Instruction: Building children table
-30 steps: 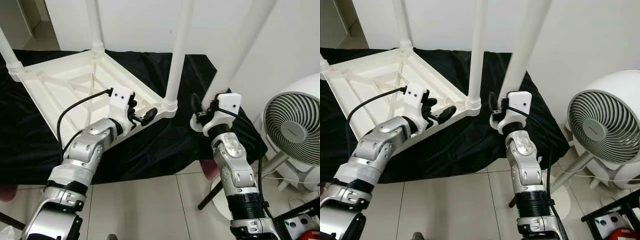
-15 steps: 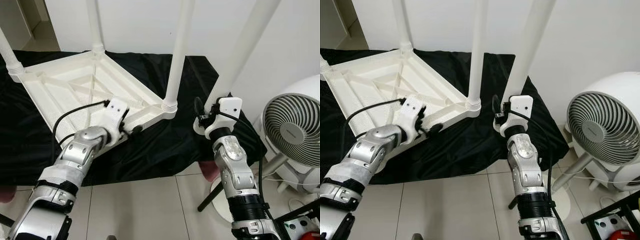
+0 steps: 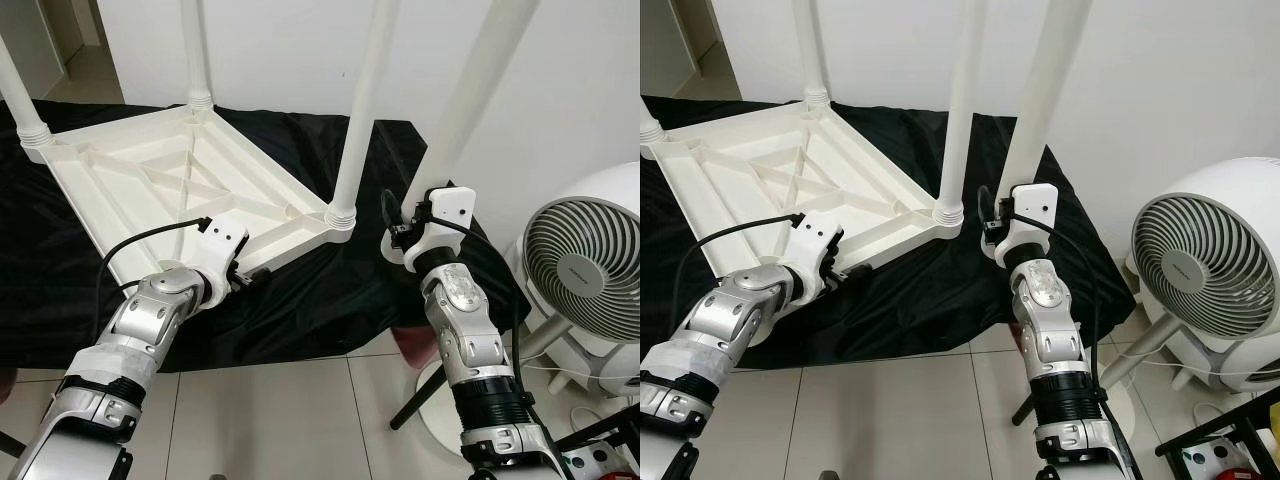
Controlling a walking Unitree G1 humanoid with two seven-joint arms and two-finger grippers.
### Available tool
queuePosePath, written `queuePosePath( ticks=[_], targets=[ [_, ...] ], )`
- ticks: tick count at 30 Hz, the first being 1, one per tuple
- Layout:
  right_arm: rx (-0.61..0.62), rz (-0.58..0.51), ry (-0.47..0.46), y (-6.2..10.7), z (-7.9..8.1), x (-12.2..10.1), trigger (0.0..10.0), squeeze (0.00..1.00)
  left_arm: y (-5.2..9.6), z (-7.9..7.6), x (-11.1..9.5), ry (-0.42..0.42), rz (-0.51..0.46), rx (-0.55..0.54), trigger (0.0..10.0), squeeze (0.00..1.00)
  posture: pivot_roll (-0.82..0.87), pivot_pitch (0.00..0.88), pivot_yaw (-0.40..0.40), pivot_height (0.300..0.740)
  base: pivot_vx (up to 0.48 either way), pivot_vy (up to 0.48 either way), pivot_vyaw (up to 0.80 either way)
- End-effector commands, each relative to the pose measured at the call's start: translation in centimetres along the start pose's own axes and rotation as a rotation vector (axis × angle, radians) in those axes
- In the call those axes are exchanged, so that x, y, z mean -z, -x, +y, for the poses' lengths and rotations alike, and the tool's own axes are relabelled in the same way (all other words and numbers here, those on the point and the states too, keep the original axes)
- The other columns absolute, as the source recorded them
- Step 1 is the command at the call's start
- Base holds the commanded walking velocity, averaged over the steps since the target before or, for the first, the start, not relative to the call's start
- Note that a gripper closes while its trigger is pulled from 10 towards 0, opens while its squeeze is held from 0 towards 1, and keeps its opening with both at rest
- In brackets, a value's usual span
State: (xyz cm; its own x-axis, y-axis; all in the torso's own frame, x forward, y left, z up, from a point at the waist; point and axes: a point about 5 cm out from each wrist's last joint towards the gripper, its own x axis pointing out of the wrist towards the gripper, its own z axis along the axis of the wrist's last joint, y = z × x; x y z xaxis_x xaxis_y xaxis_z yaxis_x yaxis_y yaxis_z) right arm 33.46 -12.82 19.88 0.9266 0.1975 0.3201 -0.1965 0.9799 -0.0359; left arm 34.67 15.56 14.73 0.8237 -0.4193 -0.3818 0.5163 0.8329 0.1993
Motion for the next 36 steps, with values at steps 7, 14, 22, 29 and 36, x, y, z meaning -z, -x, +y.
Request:
queuePosePath(
  ticks=[7, 14, 22, 29, 36],
  targets=[
    [0.011, -0.016, -0.001, -0.1, -0.2, -0.1, 10.0, 0.0, -0.4, -0.6, -0.1, -0.047, 0.04, 0.027, 0.0, 0.0, 0.09, 0.0, -0.085, 0.74, 0.0, 0.0, 0.0],
    [0.02, -0.016, 0.001, 0.0, -0.4, -0.2, 10.0, 0.0, -1.2, -1.5, -0.6, -0.086, 0.042, 0.064, 0.0, 0.0, 0.07, 0.019, -0.081, 0.74, 0.0, 0.0, 0.0],
    [0.024, -0.007, 0.001, 0.2, -0.4, 0.0, 10.0, 0.0, -3.4, -2.7, -3.5, -0.069, -0.027, 0.035, 0.0, 0.0, 0.06, 0.028, -0.078, 0.74, 0.0, 0.0, 0.0],
    [0.033, -0.018, -0.007, -0.1, -0.3, -0.2, 10.0, 0.0, -4.4, -3.4, -5.1, -0.048, -0.083, 0.011, 0.0, 0.0, 0.06, 0.024, -0.072, 0.74, 0.0, 0.0, 0.0],
    [0.04, -0.015, -0.012, 0.0, -0.3, -0.1, 10.0, 0.0, -5.8, -4.8, -7.8, -0.034, -0.165, -0.031, 0.0, 0.0, 0.06, 0.026, -0.072, 0.74, 0.0, 0.0, 0.0]
  ],
)
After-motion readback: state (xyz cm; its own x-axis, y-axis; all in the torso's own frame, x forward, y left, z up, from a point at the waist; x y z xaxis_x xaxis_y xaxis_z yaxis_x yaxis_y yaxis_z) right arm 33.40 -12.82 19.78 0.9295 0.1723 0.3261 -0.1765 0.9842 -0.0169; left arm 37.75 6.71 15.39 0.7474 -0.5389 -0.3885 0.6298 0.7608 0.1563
